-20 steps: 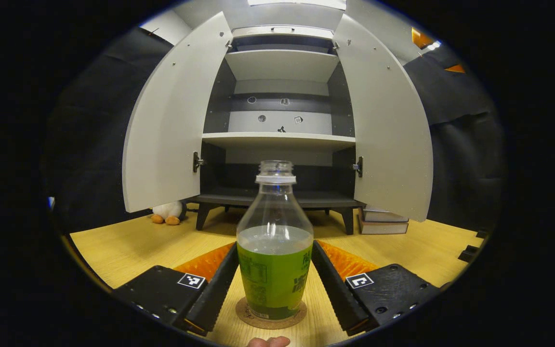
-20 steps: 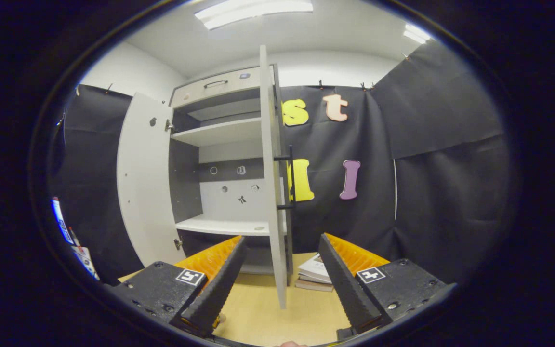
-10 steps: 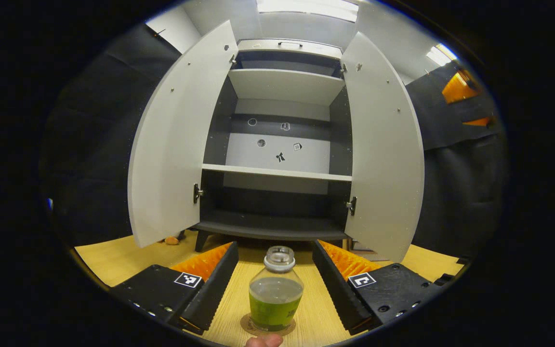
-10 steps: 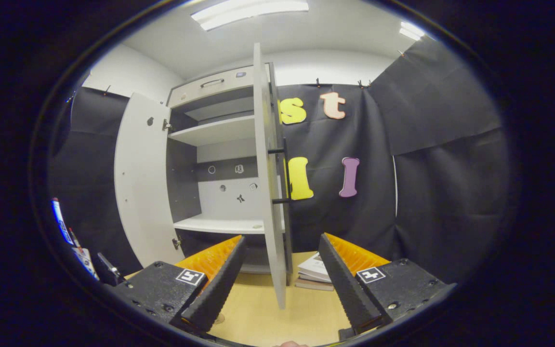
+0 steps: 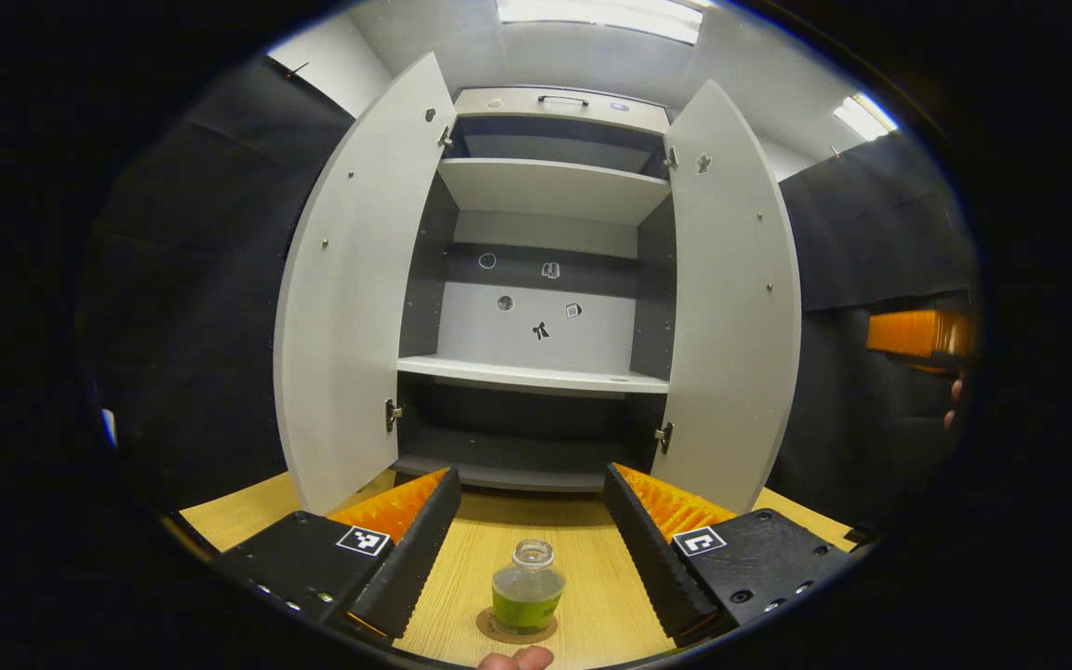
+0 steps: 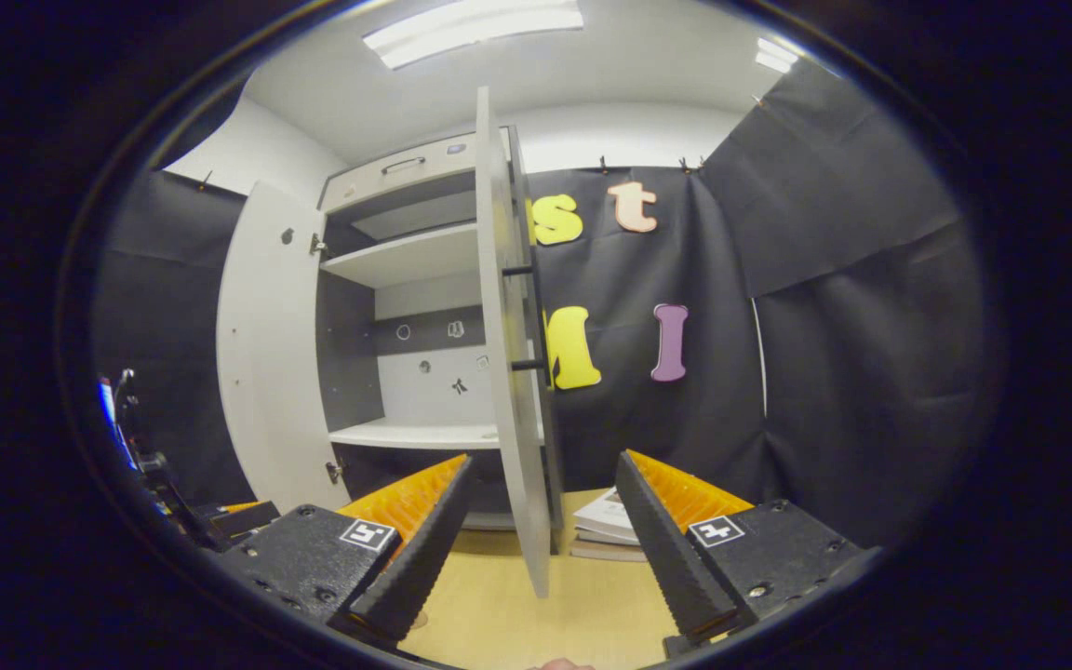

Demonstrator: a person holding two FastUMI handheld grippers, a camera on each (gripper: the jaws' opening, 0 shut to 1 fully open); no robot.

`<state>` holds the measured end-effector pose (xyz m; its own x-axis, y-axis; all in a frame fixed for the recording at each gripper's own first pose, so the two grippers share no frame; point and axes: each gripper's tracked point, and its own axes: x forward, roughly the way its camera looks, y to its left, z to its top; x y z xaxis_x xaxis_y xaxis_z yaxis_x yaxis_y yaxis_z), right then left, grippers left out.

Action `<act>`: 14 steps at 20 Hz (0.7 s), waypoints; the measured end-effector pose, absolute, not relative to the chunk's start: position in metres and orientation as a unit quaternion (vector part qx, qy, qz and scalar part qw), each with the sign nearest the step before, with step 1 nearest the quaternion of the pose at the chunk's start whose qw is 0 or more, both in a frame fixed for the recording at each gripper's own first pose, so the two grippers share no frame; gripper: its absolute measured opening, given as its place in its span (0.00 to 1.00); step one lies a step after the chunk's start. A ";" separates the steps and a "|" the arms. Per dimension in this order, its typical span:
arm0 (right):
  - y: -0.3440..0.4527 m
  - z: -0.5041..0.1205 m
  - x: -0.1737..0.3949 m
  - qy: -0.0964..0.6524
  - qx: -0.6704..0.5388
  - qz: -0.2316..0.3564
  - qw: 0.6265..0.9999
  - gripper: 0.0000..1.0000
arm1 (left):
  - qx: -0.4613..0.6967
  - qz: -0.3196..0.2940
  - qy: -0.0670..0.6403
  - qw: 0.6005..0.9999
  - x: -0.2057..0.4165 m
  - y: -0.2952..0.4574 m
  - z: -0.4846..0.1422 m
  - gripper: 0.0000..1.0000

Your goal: Grasp the bottle in the cabinet with the left hand and place it on the coaster, then close the right door with the right hand and the left door with the left hand.

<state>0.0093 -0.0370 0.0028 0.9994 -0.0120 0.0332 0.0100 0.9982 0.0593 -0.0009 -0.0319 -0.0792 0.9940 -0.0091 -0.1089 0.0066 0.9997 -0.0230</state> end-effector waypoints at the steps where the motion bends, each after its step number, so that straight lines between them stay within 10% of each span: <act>1: -0.035 -0.007 0.009 -0.011 0.040 -0.004 0.999 0.99 | -0.017 -0.005 0.058 0.998 -0.003 -0.033 -0.076 0.94; 14: -0.081 0.110 0.081 -0.089 0.008 0.015 0.996 0.96 | -0.010 0.016 0.048 0.999 -0.006 -0.028 -0.045 0.95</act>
